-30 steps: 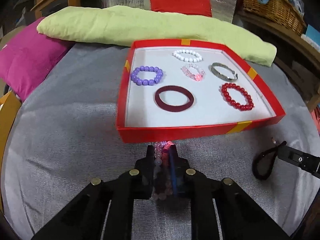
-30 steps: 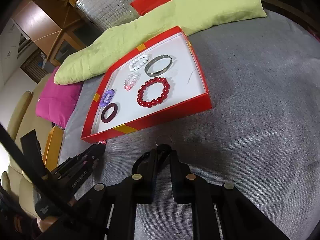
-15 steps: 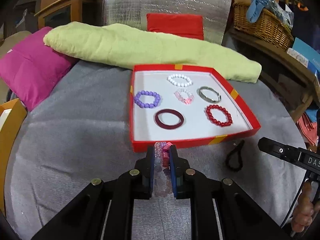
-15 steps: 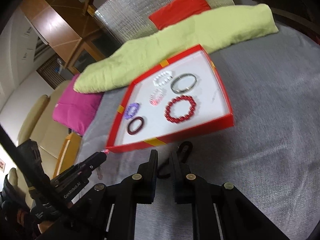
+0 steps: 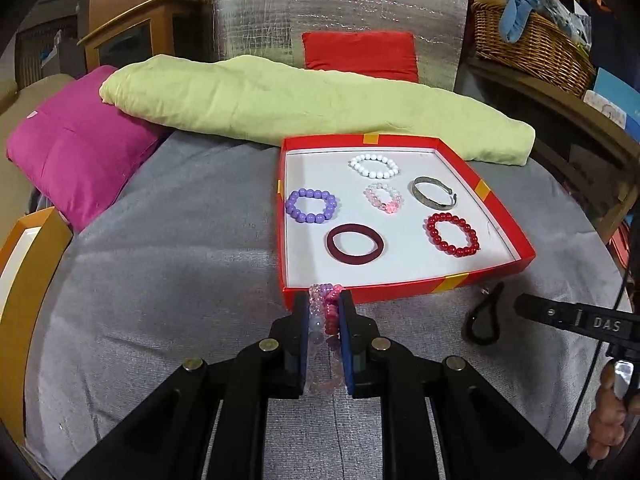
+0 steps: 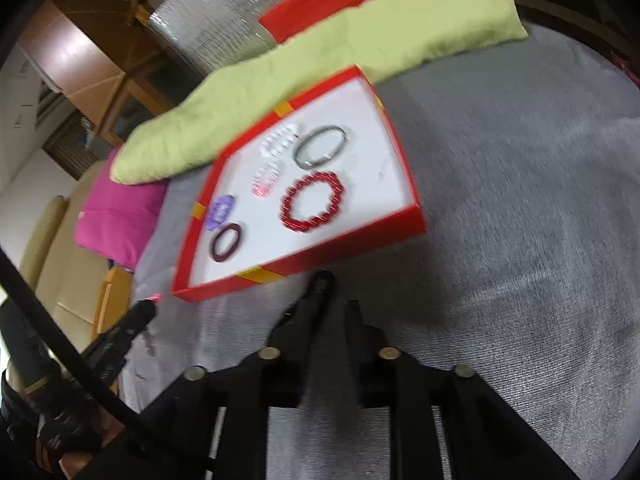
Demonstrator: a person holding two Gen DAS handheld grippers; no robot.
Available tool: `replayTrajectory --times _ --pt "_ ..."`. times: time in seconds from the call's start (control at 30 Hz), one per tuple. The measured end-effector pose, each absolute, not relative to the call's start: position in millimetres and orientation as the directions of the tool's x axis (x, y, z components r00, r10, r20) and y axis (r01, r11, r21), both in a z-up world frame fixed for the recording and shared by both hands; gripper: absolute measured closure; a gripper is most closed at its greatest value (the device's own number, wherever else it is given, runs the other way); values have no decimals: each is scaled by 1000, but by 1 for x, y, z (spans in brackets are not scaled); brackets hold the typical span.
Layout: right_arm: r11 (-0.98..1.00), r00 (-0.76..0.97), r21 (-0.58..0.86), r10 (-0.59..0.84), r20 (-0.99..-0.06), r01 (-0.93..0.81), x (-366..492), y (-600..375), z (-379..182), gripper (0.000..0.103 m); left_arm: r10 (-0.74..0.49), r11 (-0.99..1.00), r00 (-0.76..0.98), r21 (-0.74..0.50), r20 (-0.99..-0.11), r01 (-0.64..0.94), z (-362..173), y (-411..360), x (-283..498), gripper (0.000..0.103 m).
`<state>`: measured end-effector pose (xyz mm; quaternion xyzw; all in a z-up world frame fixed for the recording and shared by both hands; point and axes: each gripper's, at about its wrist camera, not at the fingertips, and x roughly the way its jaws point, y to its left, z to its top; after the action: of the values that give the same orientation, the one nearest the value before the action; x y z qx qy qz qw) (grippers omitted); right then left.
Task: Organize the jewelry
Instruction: 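Lift the pink-and-white bracelet with the left tool while the right tool holds the hair tie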
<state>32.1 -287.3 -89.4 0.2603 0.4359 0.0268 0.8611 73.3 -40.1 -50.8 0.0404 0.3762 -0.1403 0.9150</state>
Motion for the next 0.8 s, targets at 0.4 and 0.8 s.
replayTrajectory --times 0.4,0.8 --pt "983 633 132 23 -774 125 52 -223 -97 65 -222 954 667 -18 -711 299 -55 -51 72 88" --pt "979 652 183 84 -754 86 24 -247 -79 98 -216 960 685 -22 -695 280 -49 -51 73 88"
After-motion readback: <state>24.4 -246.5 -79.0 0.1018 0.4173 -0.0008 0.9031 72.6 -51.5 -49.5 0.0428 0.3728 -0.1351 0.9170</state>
